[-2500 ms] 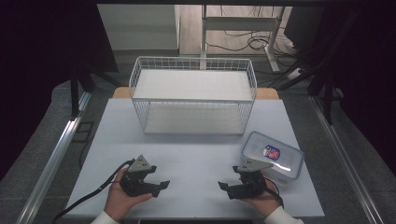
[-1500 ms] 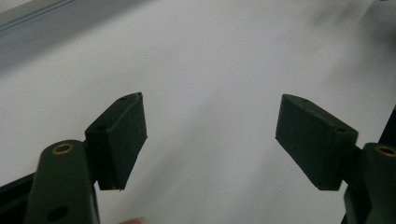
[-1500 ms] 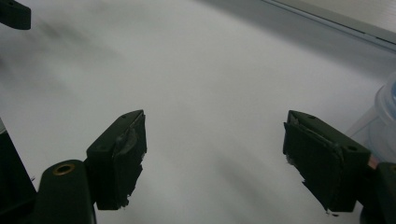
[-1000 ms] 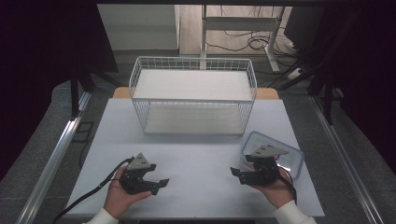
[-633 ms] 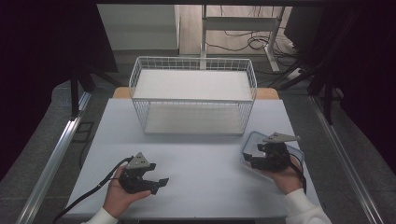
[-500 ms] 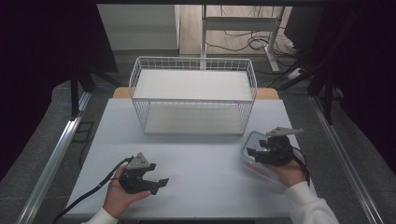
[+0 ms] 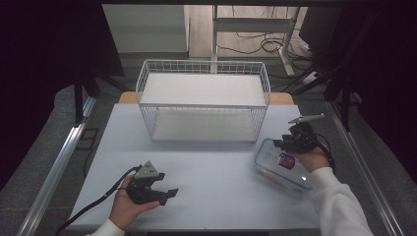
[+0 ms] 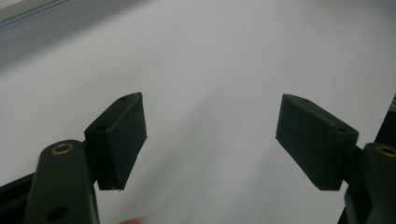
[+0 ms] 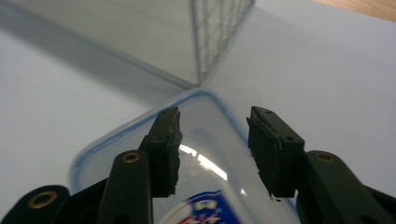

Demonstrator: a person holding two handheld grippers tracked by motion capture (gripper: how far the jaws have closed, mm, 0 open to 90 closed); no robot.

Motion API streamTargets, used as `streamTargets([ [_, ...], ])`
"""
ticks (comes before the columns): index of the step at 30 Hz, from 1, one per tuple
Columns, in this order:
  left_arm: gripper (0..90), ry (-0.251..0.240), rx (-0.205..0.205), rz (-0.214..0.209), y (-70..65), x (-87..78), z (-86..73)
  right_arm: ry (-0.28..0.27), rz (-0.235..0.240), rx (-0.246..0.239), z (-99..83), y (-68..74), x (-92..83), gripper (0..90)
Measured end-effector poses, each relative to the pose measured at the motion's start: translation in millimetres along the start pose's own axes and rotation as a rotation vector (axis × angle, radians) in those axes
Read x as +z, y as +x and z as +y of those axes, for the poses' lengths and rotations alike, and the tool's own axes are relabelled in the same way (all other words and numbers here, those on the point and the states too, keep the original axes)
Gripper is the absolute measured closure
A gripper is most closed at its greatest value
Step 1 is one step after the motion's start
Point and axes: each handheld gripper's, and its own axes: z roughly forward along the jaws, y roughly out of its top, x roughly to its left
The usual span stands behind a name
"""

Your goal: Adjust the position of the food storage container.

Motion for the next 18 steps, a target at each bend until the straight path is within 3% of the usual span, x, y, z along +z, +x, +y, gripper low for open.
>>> streamTargets([
  [6, 23.8, 0.005, 0.000, 0.001, 0.3, 1.4, -0.1, 0.031, -0.027, 0.009, 5.3, -17.1, 9.9, 63.4],
  [8, 23.8, 0.006, 0.000, 0.001, 0.5, 1.7, -0.1, 0.053, -0.033, -0.002, 8.4, -22.7, 19.0, 75.5],
  [11, 23.7, 0.008, 0.002, 0.002, 0.7, 1.8, -0.2, 0.073, -0.040, -0.012, 10.7, -26.4, 26.5, 83.5],
  [18, 23.6, 0.010, 0.005, 0.007, 0.5, 1.4, -0.7, 0.113, -0.031, -0.025, 13.4, -30.5, 43.5, 88.3],
])
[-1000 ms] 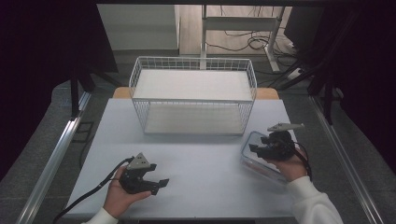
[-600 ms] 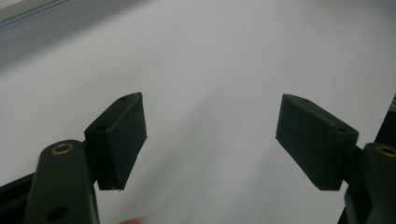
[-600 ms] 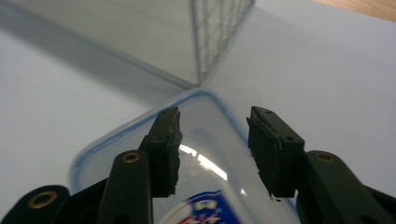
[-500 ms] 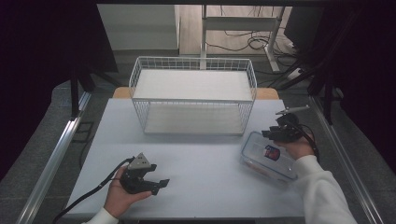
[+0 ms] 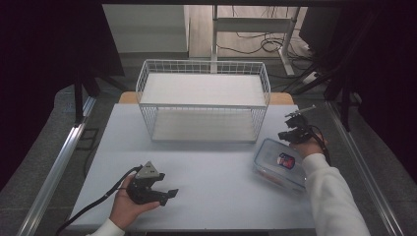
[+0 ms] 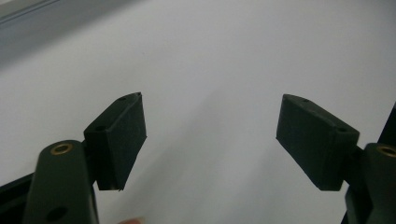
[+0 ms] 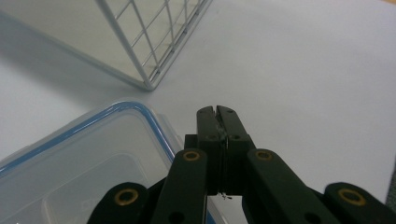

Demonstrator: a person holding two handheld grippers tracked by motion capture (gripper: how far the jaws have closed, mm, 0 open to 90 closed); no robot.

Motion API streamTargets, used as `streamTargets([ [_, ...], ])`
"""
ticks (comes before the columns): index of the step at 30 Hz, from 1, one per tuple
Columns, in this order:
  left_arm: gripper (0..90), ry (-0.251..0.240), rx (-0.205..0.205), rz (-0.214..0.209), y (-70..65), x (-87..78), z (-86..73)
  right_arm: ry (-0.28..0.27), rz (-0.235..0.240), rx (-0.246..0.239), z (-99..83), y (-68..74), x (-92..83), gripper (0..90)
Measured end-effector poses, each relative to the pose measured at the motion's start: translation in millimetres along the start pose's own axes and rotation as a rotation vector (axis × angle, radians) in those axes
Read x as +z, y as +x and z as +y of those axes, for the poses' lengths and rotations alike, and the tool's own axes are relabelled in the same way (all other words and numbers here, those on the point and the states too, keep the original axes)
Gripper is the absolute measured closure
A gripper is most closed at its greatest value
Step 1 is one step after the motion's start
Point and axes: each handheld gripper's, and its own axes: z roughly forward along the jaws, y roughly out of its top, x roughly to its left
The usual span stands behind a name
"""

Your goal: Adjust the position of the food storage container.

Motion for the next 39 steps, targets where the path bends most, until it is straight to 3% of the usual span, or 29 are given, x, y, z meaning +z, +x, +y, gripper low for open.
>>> streamTargets([
  [3, 23.4, 0.000, 0.000, 0.001, 0.1, -0.1, 0.0, 0.017, 0.007, -0.023, 0.5, 1.5, 4.1, 88.6],
  [10, 23.7, -0.003, 0.001, 0.001, -0.5, 0.5, -0.1, 0.028, 0.018, -0.021, -0.9, 1.6, 4.9, 88.8],
  [12, 23.9, -0.007, -0.002, 0.001, -0.4, 0.3, 0.0, 0.026, 0.039, -0.023, -0.8, 3.3, 3.6, 88.9],
  [30, 23.9, 0.001, -0.002, -0.010, -1.4, 2.0, -0.4, 0.011, 0.088, -0.162, -2.5, 38.9, -8.4, 89.0],
  [33, 23.9, 0.005, 0.000, -0.013, -1.4, 3.2, -0.7, 0.009, 0.095, -0.176, -2.1, 39.3, -8.4, 88.9],
  [36, 24.0, 0.007, -0.001, -0.014, -1.3, 3.7, -0.7, 0.037, 0.048, -0.196, -1.9, 35.7, -1.3, 89.0],
  [39, 24.0, 0.007, 0.000, -0.012, -1.3, 3.3, -0.8, 0.067, 0.055, -0.176, -3.0, 29.8, 7.2, 89.0],
])
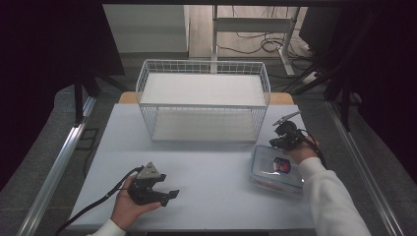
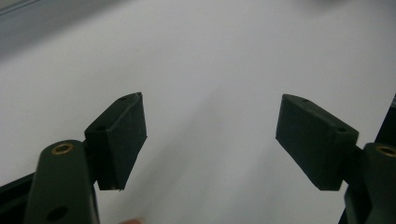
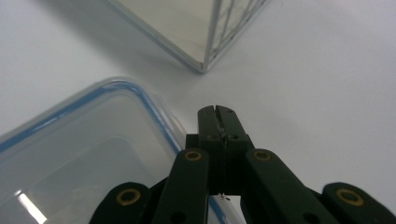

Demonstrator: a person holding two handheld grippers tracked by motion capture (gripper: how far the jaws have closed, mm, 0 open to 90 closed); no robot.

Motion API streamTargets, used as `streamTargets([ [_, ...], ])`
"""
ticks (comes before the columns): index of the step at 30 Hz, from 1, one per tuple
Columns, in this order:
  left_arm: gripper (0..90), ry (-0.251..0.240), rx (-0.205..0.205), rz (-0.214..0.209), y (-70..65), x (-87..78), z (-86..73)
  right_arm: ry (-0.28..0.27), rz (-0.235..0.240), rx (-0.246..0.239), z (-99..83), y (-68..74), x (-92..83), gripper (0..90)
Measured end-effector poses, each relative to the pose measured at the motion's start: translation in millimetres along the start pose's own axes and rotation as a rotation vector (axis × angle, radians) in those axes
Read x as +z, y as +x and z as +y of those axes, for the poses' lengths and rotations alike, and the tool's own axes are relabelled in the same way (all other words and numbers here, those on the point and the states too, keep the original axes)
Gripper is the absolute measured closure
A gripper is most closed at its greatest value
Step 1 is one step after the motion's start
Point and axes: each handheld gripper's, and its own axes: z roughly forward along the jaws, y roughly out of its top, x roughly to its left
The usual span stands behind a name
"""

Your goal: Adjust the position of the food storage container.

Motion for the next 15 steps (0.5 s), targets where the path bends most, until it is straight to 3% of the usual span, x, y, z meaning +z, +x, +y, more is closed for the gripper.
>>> streamTargets([
  [5, 23.9, 0.006, 0.003, 0.002, 0.4, 0.6, -0.4, 0.030, 0.022, -0.043, 0.8, 5.5, 6.4, 89.0],
  [6, 23.9, 0.008, 0.004, 0.001, 0.3, 0.9, -0.5, 0.032, 0.036, -0.075, 1.9, 11.2, 7.5, 89.0],
  [15, 24.0, 0.007, 0.002, -0.004, -0.3, 1.0, -0.4, 0.041, 0.064, -0.138, 2.6, 28.0, 6.3, 89.0],
])
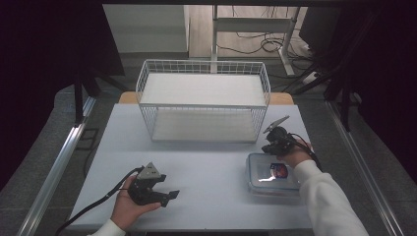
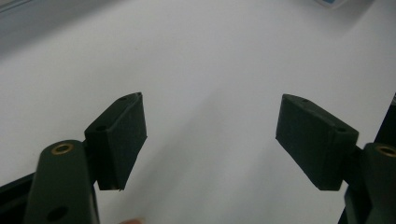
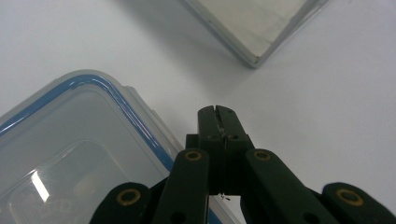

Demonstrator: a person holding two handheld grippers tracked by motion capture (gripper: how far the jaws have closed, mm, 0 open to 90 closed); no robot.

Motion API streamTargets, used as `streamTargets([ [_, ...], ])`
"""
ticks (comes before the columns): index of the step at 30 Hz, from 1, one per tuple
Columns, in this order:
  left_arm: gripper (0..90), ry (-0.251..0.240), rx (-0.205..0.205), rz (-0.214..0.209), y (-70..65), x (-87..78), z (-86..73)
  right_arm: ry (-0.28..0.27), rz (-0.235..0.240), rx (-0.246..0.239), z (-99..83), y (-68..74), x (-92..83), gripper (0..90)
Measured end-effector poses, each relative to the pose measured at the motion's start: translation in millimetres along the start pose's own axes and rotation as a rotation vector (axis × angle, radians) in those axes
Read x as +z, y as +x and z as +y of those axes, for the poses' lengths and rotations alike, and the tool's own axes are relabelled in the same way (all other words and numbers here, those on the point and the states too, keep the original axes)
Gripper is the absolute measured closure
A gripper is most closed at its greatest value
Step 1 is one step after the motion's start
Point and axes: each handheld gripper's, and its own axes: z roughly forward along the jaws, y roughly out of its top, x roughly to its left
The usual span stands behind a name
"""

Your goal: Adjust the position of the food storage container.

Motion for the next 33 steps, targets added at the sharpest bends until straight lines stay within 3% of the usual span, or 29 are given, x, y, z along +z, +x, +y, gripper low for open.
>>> streamTargets([
  [5, 24.0, 0.002, 0.001, 0.000, -0.1, 0.3, -0.1, -0.002, 0.008, -0.005, -0.2, 2.8, -1.6, 89.0],
  [8, 23.9, 0.003, 0.002, 0.001, 0.0, -0.2, -0.2, -0.013, -0.030, -0.011, -1.3, 1.8, -4.3, 89.0],
  [9, 23.9, 0.002, 0.001, 0.004, 0.0, -0.8, -0.2, -0.046, -0.073, 0.032, -3.8, -3.7, -12.3, 89.0],
  [11, 23.9, 0.002, 0.002, 0.005, 0.0, -1.0, -0.2, -0.059, -0.078, 0.051, -5.2, -6.5, -16.0, 89.0],
  [15, 23.8, 0.006, 0.006, 0.008, 0.1, -1.4, -0.4, -0.120, -0.106, 0.146, -19.8, -19.6, -38.2, 88.9],
  [20, 23.8, 0.001, 0.004, 0.006, 0.5, -2.3, 0.1, -0.185, -0.186, 0.266, -61.3, -31.0, -70.3, 88.9],
  [25, 23.7, -0.001, -0.004, 0.003, 1.8, -2.0, 1.0, -0.189, -0.211, 0.343, -92.8, -35.6, -81.5, 88.9],
  [26, 23.8, -0.001, -0.007, 0.003, 1.9, -1.4, 1.2, -0.184, -0.213, 0.390, -108.5, -35.9, -83.1, 88.9],
  [29, 23.8, -0.002, -0.010, 0.001, 2.6, -0.7, 1.6, -0.166, -0.215, 0.420, -124.5, -32.8, -81.7, 88.9],
  [33, 23.8, -0.011, -0.014, 0.005, 3.3, -2.3, 2.3, -0.135, -0.238, 0.423, -137.5, -21.4, -75.5, 88.8],
])
